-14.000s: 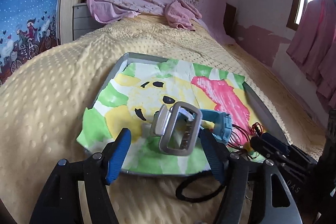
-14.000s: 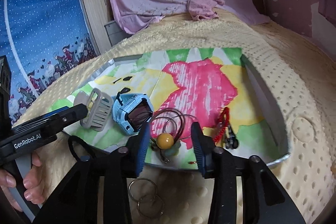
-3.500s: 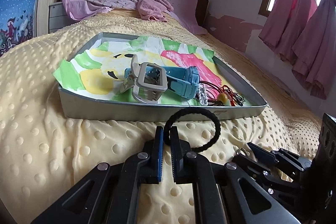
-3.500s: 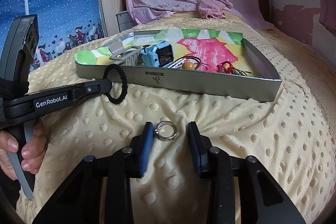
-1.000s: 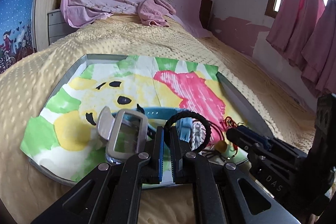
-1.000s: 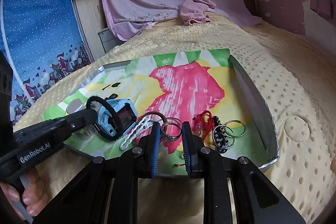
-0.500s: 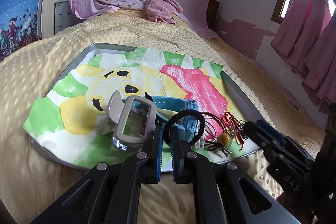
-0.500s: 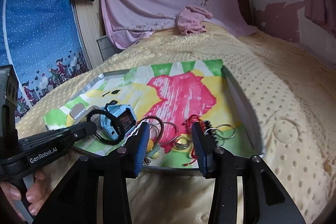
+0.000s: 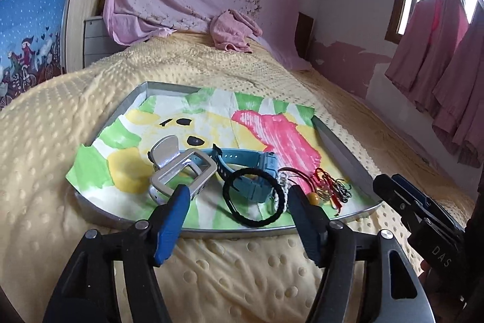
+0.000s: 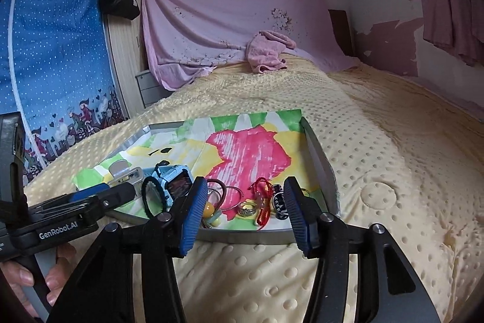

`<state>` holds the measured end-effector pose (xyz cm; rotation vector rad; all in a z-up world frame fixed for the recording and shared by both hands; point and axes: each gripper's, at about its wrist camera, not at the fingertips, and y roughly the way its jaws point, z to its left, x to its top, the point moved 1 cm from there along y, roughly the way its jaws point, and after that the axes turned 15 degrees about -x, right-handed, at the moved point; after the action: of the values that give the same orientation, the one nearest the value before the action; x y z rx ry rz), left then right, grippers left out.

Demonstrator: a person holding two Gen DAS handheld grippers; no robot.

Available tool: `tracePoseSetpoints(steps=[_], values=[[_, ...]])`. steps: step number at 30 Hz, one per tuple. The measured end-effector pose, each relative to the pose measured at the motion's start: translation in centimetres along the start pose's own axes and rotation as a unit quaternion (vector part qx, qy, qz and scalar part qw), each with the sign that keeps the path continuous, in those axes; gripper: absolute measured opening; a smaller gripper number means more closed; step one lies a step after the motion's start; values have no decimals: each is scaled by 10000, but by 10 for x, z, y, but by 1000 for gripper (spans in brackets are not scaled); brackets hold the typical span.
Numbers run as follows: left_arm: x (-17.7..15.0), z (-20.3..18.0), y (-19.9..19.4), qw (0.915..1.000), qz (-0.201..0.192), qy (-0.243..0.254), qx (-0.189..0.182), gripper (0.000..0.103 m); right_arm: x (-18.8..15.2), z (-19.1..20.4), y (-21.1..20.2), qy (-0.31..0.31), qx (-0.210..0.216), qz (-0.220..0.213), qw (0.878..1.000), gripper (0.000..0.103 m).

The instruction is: Organize jewelry

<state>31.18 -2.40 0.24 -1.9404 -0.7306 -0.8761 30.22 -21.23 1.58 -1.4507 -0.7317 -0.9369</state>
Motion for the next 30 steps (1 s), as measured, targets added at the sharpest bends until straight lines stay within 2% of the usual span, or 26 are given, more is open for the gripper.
tracePoseSetpoints(steps=[4, 8, 10, 12, 17, 30], values=[[-1, -4, -17, 9996, -265, 40, 57, 81, 0, -5, -13, 76, 21, -173, 9998, 59], [-3, -7, -39, 9980, -614, 55, 150, 99, 1, -11, -30, 134, 60, -371, 9992, 71], [-6, -9, -49, 9965, -799, 80, 219, 103, 1, -14, -40, 124, 68, -472, 9988, 80], [-8, -11, -60, 9950, -945, 118, 291, 103, 0, -17, -50, 128, 130, -572, 9982, 89], [-16, -19, -86, 9898, -1248, 344, 589, 103, -5, -21, -71, 120, 243, -742, 9969, 98], [-48, -36, -140, 9859, -1332, 617, 800, 103, -26, -28, -131, 79, 176, -892, 9958, 101]])
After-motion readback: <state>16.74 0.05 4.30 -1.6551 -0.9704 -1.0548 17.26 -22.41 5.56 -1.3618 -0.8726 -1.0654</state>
